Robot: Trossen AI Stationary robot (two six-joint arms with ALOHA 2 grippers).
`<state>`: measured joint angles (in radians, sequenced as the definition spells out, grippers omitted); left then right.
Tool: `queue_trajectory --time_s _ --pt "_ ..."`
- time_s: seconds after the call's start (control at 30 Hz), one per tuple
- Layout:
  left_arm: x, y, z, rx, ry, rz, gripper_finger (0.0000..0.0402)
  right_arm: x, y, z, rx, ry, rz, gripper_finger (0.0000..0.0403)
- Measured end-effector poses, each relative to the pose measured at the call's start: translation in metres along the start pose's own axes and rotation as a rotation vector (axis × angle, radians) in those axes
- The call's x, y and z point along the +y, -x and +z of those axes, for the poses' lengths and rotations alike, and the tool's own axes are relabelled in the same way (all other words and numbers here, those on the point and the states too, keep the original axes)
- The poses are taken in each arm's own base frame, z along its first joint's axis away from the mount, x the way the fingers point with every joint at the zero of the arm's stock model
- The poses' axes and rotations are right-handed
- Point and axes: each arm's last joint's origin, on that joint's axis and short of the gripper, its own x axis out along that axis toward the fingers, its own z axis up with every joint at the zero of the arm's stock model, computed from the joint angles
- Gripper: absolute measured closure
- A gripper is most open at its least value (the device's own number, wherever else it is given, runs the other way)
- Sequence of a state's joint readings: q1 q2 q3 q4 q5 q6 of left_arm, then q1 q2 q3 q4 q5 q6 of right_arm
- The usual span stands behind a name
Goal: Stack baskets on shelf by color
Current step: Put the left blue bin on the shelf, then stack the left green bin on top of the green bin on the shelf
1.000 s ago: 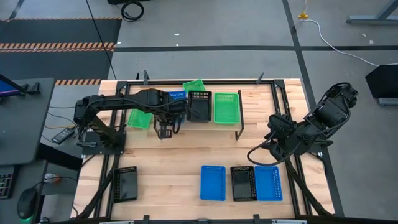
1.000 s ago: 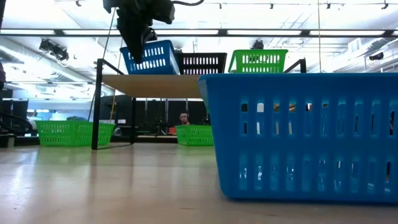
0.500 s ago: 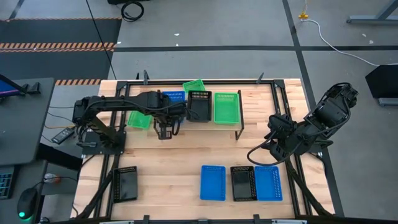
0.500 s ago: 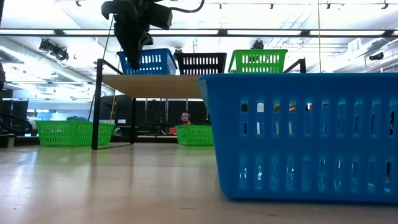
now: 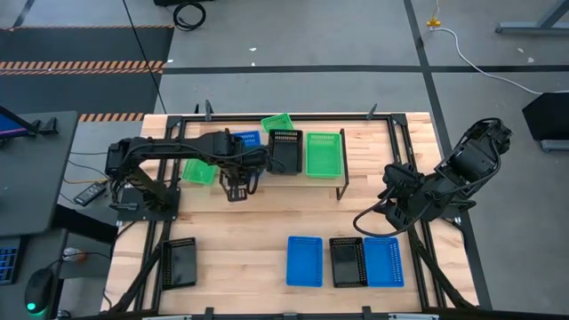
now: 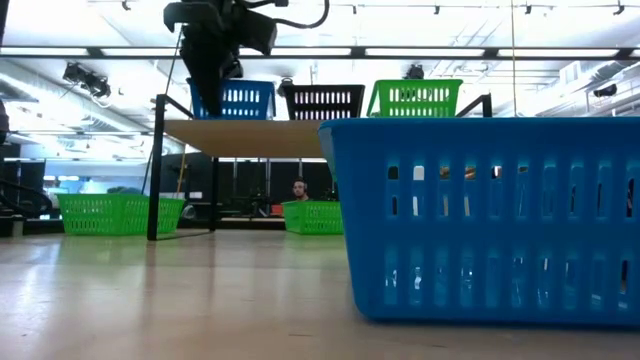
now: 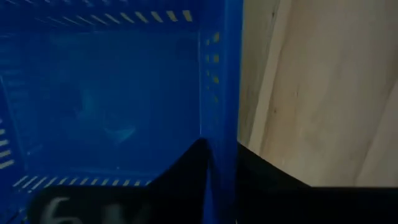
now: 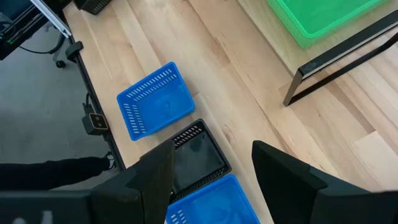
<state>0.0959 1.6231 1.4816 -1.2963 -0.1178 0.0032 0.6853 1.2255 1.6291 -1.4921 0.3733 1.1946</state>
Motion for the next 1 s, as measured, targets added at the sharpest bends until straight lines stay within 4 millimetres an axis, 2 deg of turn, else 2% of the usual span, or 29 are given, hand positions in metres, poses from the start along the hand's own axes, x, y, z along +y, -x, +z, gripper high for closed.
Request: queue_trajectory --time_s 0.1,0.3,0.6,0.77,1.0 --pt "0.001 0.003 -0.002 0.026 -0.002 0.003 0.0324 0.0 0.0 0.0 0.0 0.0 0.0 0.0183" --pt "0.003 0.02 0.003 -0.031 0.004 0.009 0.0308 0.0 0.0 0.0 -0.001 0.0 0.0 0.0183" --pt "0.007 0.049 0.003 -0.071 0.001 0.031 0.0312 0.0 0.0 0.0 -0.001 0.0 0.0 0.0183" --pt "0.014 0.073 -0.011 -0.013 -0.009 0.084 0.0313 0.0 0.0 0.0 0.0 0.0 0.0 0.0183" --pt "0.033 0.115 -0.052 -0.167 0.068 0.059 0.0308 0.0 0.0 0.0 -0.004 -0.003 -0.001 0.0183"
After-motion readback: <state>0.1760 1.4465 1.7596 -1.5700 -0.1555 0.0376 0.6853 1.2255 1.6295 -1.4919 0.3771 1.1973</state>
